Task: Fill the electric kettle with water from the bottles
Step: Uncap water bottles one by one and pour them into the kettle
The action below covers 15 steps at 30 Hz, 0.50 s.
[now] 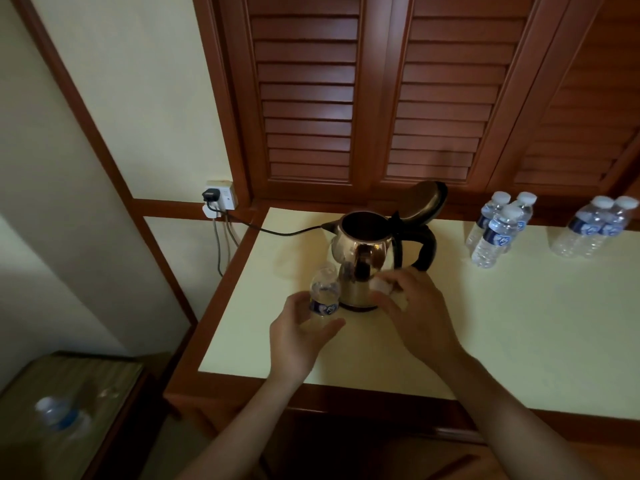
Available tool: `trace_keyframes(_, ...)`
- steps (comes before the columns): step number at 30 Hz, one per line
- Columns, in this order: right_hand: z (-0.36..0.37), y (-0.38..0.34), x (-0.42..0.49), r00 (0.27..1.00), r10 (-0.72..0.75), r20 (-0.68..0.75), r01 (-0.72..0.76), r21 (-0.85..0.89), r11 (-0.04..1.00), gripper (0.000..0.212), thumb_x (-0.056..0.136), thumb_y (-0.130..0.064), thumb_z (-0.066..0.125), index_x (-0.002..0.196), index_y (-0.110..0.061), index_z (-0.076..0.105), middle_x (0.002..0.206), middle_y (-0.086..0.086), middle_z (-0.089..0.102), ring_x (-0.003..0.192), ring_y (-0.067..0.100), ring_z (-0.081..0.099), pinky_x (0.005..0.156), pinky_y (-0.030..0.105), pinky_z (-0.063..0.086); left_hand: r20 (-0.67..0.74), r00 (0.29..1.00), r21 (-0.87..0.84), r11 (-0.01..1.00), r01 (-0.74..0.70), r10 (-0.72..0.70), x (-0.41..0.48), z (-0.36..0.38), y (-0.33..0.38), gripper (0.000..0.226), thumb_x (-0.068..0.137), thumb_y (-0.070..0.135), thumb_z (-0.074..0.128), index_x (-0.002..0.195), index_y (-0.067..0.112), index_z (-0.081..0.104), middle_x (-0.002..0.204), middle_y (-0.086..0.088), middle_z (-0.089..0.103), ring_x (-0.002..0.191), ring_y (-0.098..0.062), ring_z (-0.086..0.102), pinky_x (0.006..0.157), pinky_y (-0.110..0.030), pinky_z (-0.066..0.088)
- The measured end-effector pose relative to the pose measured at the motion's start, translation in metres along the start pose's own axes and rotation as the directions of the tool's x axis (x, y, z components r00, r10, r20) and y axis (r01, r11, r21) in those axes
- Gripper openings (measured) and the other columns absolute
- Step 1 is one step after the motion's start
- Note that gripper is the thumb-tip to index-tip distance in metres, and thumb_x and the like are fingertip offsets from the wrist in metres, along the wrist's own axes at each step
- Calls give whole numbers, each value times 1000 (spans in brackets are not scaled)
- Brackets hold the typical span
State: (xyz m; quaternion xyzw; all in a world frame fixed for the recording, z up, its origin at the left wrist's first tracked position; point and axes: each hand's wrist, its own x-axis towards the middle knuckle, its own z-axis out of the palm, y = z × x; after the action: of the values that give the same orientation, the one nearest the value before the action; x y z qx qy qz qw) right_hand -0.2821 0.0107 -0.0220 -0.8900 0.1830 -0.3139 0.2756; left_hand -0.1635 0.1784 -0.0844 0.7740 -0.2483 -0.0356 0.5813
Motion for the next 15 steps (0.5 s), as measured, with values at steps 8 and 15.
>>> trace_keyframes(8, 1, -59, 62, 904, -228, 362, 239, 15, 971, 34, 93, -33, 64, 125, -23, 63, 120, -9, 58, 109, 10, 49, 91, 30, 42, 34, 997, 31, 997, -68, 67, -4, 0, -2, 50, 72, 33, 91, 115, 28, 65, 98, 30, 66, 95, 16, 63, 82, -4, 48)
trace_keyframes(15, -14, -68, 81, 760, -160, 630, 262, -73, 962, 32, 93, -18, 65, 118, -37, 65, 121, -7, 63, 98, 9, 60, 83, 32, 54, 138, 990, 23, 999, -32, 29, 2, -3, -11, 49, 74, 39, 89, 116, 28, 67, 105, 19, 73, 98, 7, 67, 87, -15, 55)
